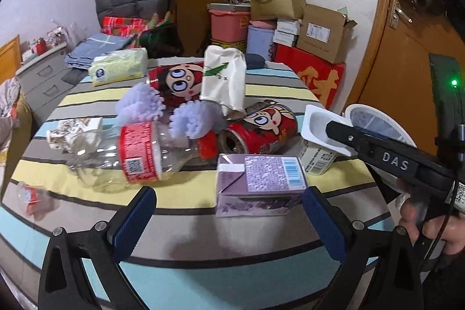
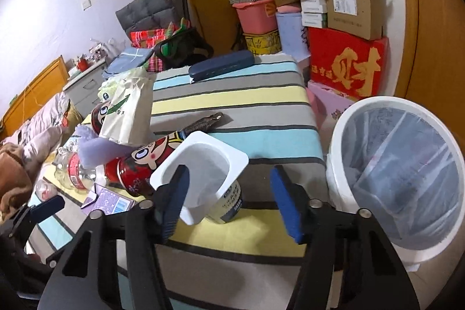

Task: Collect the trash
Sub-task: 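Reach the right gripper to the white yogurt cup and close on it, then lift the yogurt cup with the right gripper while the left gripper grasps the purple juice box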

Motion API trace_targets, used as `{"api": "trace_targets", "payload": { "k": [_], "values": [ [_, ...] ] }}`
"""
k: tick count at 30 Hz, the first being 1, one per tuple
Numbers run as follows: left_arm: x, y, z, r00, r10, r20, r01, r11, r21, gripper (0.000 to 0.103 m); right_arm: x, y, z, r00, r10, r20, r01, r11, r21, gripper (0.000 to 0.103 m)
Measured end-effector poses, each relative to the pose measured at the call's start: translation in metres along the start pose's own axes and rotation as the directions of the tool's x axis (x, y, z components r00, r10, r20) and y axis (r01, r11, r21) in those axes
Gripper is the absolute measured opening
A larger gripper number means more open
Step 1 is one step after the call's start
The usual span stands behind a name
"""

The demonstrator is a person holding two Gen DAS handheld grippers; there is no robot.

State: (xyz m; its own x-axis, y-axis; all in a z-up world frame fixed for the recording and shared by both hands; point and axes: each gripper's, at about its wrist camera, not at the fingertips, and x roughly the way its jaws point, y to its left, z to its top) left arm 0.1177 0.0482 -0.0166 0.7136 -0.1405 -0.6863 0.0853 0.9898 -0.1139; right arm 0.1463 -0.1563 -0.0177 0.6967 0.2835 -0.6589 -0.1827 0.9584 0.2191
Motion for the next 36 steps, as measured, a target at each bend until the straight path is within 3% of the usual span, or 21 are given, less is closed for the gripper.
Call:
{"api": "trace_targets", "payload": {
  "k": [4, 10, 17, 24, 29, 36],
  "values": [
    [0.008, -0.004, 0.004, 1.0, -0.017, -0.007, 0.017, 1.0, 0.007, 0.102, 0.002, -0.006, -0.002, 0.999, 0.008, -0.037, -0.007, 1.0, 0.019, 0.016],
    [0.019, -0.013, 0.008, 0.998, -0.042, -0.037, 0.043, 0.999, 0.022, 0.102, -0.005, -0.02, 0.004, 1.0, 0.004, -0.024, -0.002, 0.998, 0.067, 0.009],
    [0.02, -0.026, 0.0, 0.987, -0.151, -0.064, 0.152, 0.988, 0.02, 0.102, -0.015, -0.024, 0.003, 0.999, -0.049, -0.005, 0.049, 0.998, 0.032, 0.009],
    [0.009, -0.038, -0.009, 0.96, -0.265, -0.091, 0.272, 0.96, 0.071, 0.102, -0.02, -0.037, 0.002, 0.998, -0.066, -0.004, 0.066, 0.997, 0.051, 0.009],
    [0.0, -0.034, -0.002, 0.988, -0.156, -0.013, 0.156, 0.973, 0.173, 0.102, -0.02, -0.036, -0.003, 0.998, -0.061, -0.012, 0.062, 0.997, 0.053, 0.009],
    [0.021, -0.022, 0.011, 0.996, -0.082, -0.031, 0.086, 0.975, 0.204, 0.102, -0.023, -0.033, -0.006, 0.999, -0.041, -0.011, 0.042, 0.998, 0.05, 0.009]
  ]
}}
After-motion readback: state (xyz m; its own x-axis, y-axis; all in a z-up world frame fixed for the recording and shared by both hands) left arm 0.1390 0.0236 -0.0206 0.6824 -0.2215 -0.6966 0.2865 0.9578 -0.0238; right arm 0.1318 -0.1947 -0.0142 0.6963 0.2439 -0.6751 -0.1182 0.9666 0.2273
